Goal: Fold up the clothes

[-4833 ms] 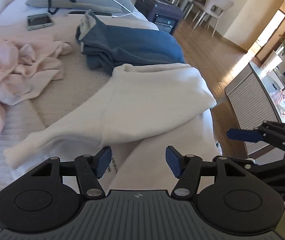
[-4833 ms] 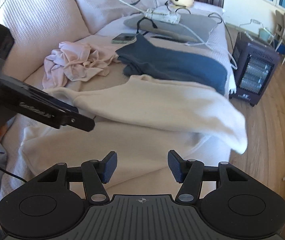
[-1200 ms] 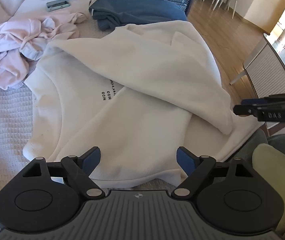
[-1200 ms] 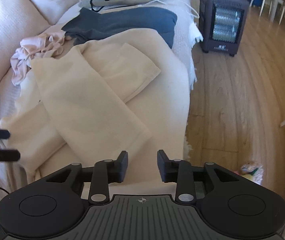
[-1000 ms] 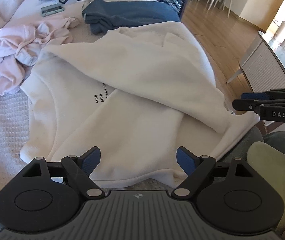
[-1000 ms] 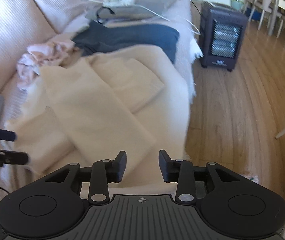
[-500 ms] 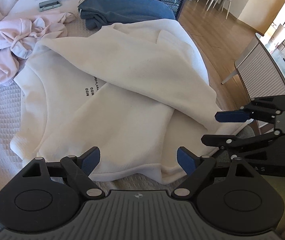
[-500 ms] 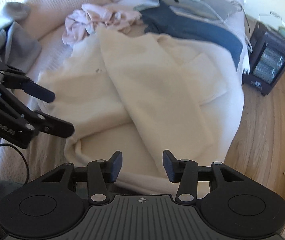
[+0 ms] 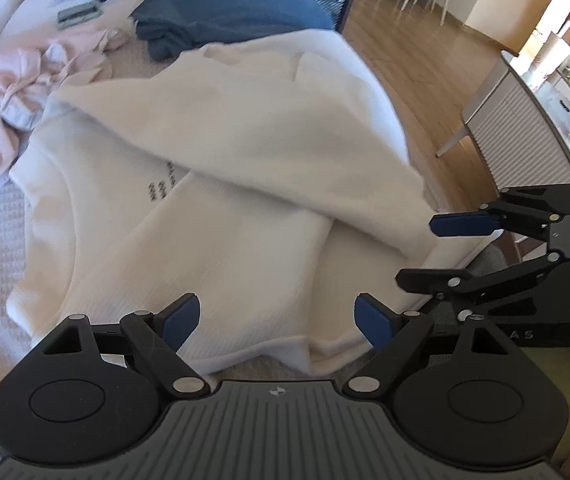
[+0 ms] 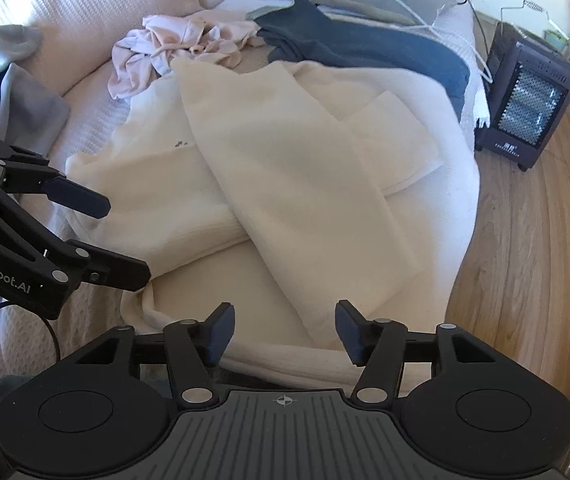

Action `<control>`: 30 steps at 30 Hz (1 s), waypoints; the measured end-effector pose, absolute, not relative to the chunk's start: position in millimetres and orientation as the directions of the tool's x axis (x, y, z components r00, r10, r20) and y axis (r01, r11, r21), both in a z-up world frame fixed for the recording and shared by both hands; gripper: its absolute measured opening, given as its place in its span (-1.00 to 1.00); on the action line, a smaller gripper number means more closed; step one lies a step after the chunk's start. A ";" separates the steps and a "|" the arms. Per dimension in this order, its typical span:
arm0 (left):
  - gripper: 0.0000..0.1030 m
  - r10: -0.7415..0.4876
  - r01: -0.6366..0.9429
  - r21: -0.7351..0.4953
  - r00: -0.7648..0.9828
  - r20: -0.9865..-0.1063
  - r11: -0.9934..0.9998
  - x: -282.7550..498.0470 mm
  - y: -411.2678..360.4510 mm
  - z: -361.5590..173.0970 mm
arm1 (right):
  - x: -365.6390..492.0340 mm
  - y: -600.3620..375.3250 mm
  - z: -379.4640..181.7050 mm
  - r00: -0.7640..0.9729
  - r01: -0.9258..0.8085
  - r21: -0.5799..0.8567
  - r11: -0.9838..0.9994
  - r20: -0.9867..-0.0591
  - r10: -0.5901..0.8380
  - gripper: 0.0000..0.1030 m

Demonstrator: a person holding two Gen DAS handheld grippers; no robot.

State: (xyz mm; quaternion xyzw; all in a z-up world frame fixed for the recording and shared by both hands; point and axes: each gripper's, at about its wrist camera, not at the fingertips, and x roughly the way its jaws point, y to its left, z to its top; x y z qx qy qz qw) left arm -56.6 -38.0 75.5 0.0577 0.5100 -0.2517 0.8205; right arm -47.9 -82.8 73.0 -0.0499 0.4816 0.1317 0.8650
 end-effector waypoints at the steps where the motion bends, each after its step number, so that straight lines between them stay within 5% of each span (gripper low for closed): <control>1: 0.63 -0.359 0.481 -0.158 0.359 -0.862 0.862 -56.8 -40.1 77.5 | -48.5 -83.5 73.5 0.506 -0.272 0.040 0.961 -0.844 0.178 0.10; 15: 0.64 -0.358 0.453 -0.176 0.355 -0.863 0.874 -51.4 -37.9 70.0 | -53.4 -105.8 80.5 0.567 -0.152 0.076 0.985 -0.810 0.150 0.15; 25: 0.64 -0.338 0.428 -0.176 0.339 -0.878 0.886 -38.1 -35.8 64.4 | -61.4 -196.4 84.1 0.650 0.167 0.412 0.896 -0.729 0.214 0.19; 30: 0.64 -0.333 0.443 -0.169 0.325 -0.885 0.881 -29.2 -46.0 62.7 | -44.5 -214.1 64.7 0.561 0.220 0.396 0.892 -0.799 0.216 0.19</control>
